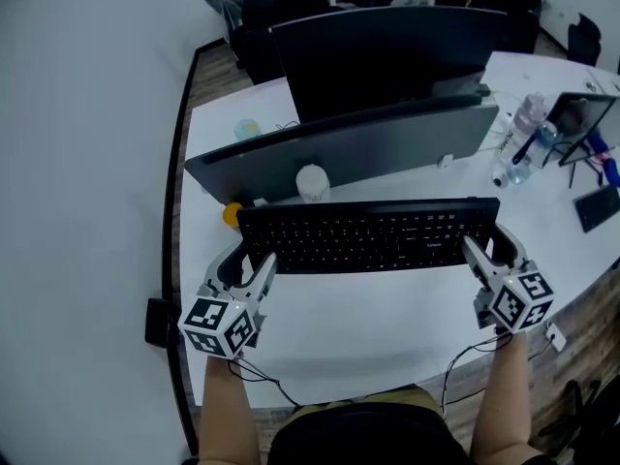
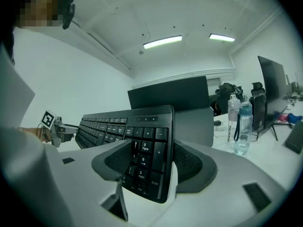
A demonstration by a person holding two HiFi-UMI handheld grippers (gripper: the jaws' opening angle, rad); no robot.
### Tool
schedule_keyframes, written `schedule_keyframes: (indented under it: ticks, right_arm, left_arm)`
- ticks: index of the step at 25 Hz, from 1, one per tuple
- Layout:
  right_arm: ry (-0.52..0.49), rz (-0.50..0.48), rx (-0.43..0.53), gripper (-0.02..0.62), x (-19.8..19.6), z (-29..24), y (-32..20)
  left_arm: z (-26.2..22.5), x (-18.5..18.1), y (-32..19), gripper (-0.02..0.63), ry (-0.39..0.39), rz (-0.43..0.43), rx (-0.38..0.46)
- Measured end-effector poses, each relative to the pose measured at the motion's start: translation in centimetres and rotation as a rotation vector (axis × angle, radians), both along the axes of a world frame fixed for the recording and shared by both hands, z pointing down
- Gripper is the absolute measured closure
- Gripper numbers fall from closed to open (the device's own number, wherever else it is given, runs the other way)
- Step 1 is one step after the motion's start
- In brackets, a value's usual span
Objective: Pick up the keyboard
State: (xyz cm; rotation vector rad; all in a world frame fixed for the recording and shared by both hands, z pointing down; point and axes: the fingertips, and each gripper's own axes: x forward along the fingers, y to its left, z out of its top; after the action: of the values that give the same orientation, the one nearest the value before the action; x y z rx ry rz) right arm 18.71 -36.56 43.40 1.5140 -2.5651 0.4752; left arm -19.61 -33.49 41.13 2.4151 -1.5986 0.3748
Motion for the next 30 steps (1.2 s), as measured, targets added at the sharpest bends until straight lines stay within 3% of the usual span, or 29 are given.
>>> schedule_keyframes:
  ticks: [16,23,30]
  right_arm:
    - [-0.044,-0.004,0.283,0.304,-2.7,-13.9,0.9]
    - [-0.021,0.001,0.378,0.304,-4.3,-18.8,2.2]
    - [-0.022,0.000,0.434,0.304,-4.6,-20.4,2.9]
  left_arm:
    - [-15.3,-2.6,1.6,0.385,-0.026,-0.015,0.313]
    - [-19.2,-4.3,2.9,0.385,-0.037,-0.030,0.390]
    - [-20.5,-4.6,3.9,0.385,-0.033,-0.043,0.439]
